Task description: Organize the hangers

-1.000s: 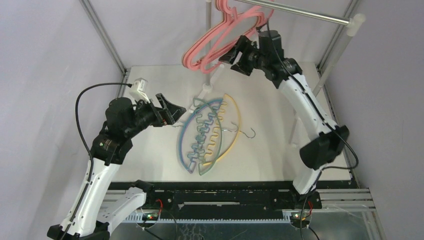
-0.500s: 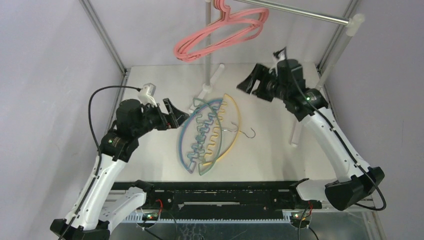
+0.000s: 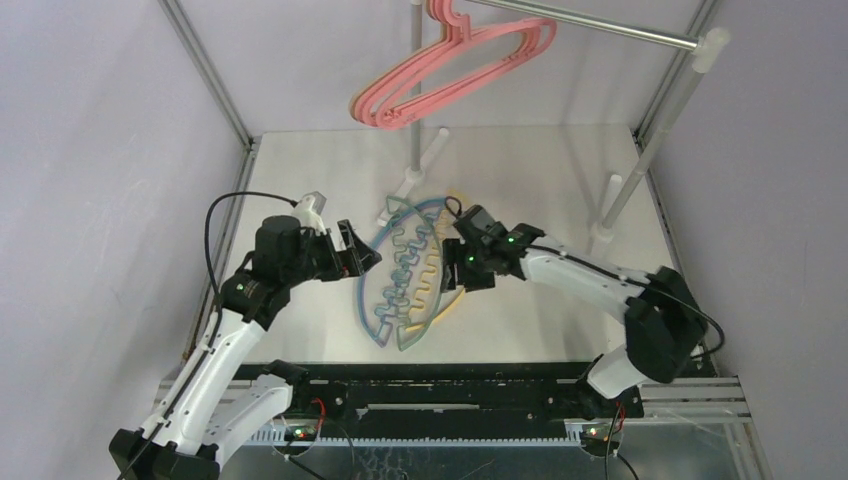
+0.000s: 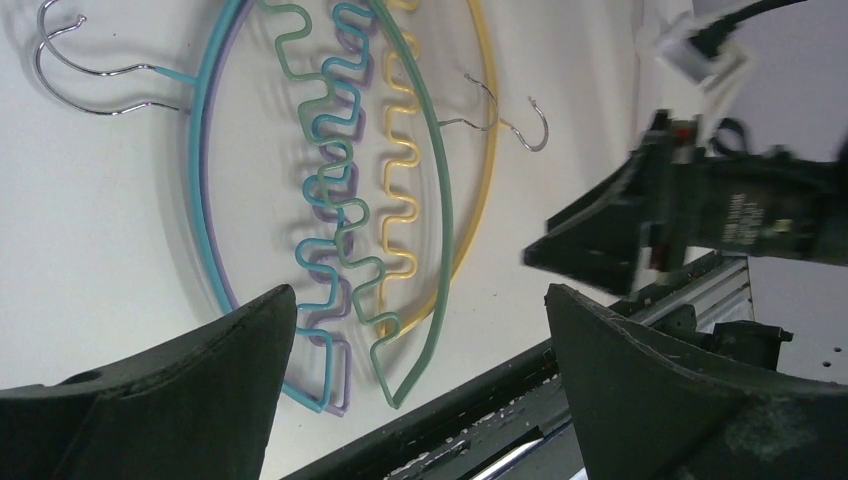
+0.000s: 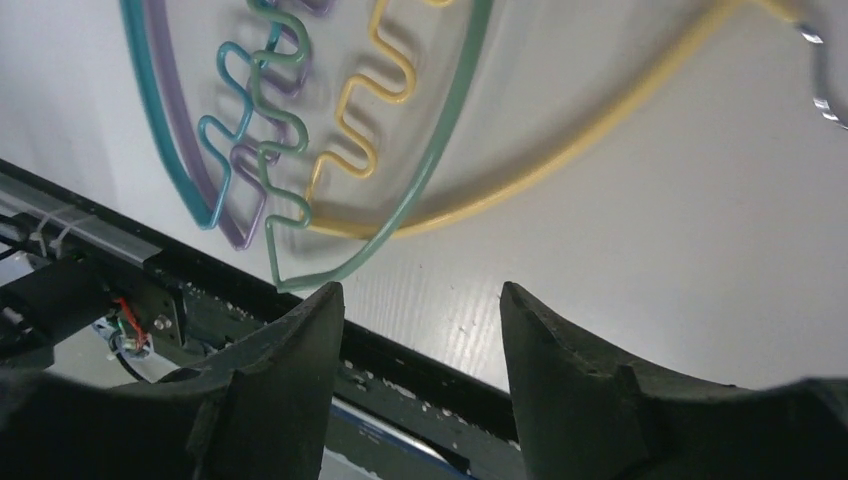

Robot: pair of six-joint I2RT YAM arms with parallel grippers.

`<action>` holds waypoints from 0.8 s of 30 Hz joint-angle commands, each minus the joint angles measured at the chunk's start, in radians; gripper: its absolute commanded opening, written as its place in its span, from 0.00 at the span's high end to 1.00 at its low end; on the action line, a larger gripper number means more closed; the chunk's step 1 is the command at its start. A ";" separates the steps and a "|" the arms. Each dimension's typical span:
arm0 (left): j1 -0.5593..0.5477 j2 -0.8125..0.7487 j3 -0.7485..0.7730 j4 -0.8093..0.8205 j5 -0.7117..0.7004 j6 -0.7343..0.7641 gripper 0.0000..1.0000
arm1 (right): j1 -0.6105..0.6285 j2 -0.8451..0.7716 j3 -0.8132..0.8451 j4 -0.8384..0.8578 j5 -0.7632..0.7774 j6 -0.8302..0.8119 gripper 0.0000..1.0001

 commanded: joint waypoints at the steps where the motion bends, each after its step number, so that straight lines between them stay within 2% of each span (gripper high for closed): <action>1: 0.000 0.007 0.009 0.052 0.009 -0.003 0.02 | 0.045 0.108 0.006 0.172 -0.015 0.056 0.35; 8: -0.001 0.011 0.008 0.054 0.013 0.006 0.02 | 0.099 0.251 0.006 0.267 0.010 0.156 0.43; 19: -0.001 -0.026 -0.033 0.048 0.029 0.006 0.02 | 0.158 0.336 0.006 0.215 0.184 0.206 0.47; 24: 0.000 -0.029 -0.038 0.049 0.036 0.011 0.02 | 0.180 0.382 0.006 0.215 0.216 0.209 0.53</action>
